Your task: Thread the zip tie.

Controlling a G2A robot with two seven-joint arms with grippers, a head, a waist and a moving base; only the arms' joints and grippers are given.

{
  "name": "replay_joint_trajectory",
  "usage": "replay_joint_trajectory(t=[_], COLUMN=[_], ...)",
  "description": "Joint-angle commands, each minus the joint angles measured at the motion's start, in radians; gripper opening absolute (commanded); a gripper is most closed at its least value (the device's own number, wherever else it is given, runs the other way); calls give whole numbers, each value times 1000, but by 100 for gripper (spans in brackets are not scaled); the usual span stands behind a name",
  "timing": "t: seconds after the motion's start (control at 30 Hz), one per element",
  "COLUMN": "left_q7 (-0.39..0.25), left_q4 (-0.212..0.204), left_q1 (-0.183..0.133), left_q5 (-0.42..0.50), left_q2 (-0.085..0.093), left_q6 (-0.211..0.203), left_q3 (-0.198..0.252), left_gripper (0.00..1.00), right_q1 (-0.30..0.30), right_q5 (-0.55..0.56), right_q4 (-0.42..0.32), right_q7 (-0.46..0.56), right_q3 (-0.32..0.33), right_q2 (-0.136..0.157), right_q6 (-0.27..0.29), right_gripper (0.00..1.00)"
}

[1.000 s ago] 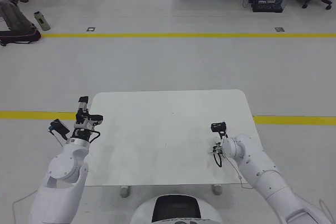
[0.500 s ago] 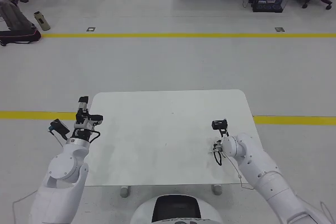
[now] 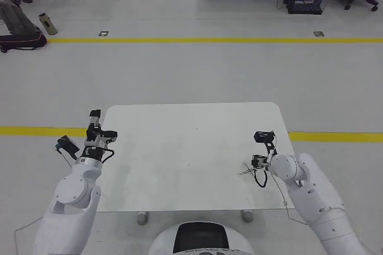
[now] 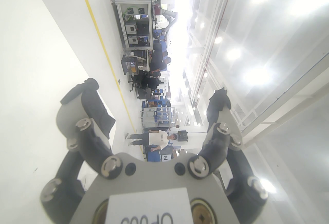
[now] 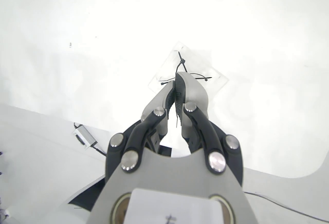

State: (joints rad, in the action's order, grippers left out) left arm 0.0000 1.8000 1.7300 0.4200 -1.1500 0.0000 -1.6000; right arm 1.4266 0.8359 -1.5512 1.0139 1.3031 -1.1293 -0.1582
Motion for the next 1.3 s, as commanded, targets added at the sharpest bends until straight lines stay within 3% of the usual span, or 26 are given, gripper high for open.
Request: replay_joint_trajectory(t=[0.0, 0.1, 0.17, 0.47, 0.57, 0.77, 0.87, 1.03, 1.17, 1.27], left_q7=[0, 0, 0, 0, 0, 0, 0, 0, 0, 0], left_q4=[0, 0, 0, 0, 0, 0, 0, 0, 0, 0], left_q1=[0, 0, 0, 0, 0, 0, 0, 0, 0, 0], left_q5=[0, 0, 0, 0, 0, 0, 0, 0, 0, 0], left_q2=[0, 0, 0, 0, 0, 0, 0, 0, 0, 0], left_q6=[0, 0, 0, 0, 0, 0, 0, 0, 0, 0], left_q3=[0, 0, 0, 0, 0, 0, 0, 0, 0, 0], left_gripper=[100, 100, 100, 100, 100, 100, 100, 100, 100, 100], right_q1=[16, 34, 42, 45, 66, 113, 119, 84, 21, 4], right_q5=[-65, -190, -319, -341, -454, -693, -785, -938, -1056, -1066], right_q4=[-10, -5, 16, 19, 51, 87, 110, 169, 266, 294], right_q7=[-4, -3, 14, -4, -90, -173, -197, -188, -202, -197], right_q3=[39, 99, 139, 141, 171, 229, 244, 257, 253, 247], right_q2=[3, 8, 10, 9, 4, 1, -1, -4, -11, -12], right_q6=[26, 84, 153, 154, 169, 297, 333, 369, 379, 381], right_gripper=[0, 0, 0, 0, 0, 0, 0, 0, 0, 0])
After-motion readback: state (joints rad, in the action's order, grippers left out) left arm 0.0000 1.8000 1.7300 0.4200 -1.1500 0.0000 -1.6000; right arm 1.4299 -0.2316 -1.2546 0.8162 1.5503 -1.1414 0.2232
